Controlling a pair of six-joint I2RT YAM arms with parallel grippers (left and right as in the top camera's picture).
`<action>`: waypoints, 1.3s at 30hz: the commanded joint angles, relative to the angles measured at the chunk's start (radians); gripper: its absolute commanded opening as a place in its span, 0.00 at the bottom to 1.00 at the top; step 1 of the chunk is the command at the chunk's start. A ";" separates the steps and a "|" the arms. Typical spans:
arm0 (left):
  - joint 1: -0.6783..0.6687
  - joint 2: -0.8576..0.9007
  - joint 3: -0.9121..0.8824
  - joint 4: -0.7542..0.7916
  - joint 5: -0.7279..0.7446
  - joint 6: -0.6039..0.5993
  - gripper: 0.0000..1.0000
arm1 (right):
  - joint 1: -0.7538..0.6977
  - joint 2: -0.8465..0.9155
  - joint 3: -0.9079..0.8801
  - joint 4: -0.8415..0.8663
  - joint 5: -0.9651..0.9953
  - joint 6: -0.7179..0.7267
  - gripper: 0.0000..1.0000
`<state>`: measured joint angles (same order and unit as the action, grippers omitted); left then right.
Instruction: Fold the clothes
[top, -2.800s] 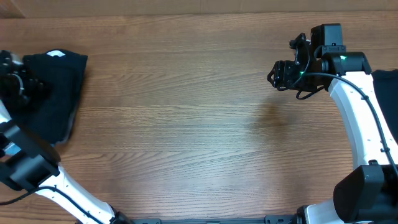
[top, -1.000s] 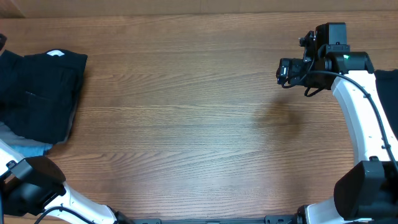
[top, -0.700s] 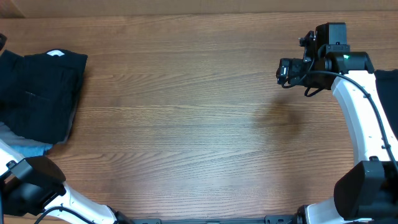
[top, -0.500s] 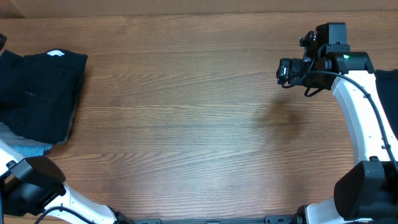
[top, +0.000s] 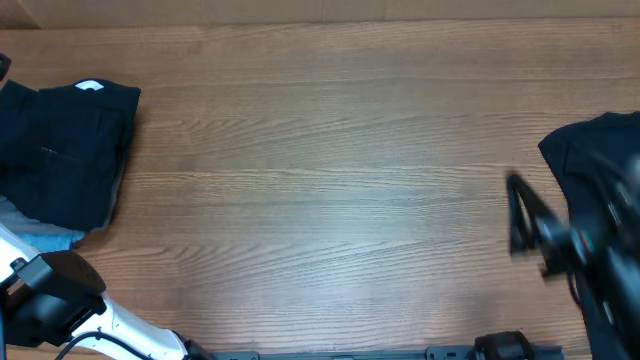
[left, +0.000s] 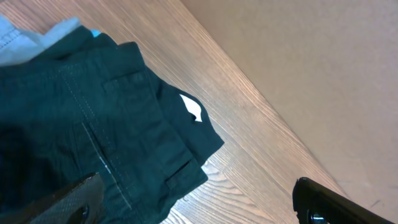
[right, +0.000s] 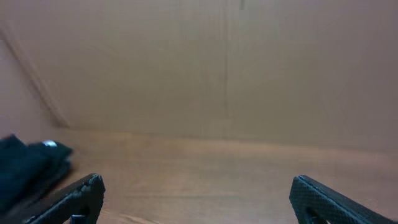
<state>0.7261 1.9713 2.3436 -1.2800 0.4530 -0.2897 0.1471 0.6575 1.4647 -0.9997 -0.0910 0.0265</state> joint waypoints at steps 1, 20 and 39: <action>0.000 0.005 -0.001 0.001 0.010 -0.006 1.00 | 0.009 -0.219 -0.077 -0.012 0.001 0.000 1.00; 0.000 0.005 -0.001 0.001 0.010 -0.006 1.00 | 0.007 -0.653 -1.148 0.721 0.000 0.012 1.00; 0.000 0.005 -0.001 0.001 0.010 -0.006 1.00 | 0.006 -0.654 -1.457 0.999 0.028 0.012 1.00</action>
<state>0.7261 1.9713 2.3436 -1.2793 0.4534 -0.2897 0.1513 0.0147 0.0181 0.0372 -0.0853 0.0330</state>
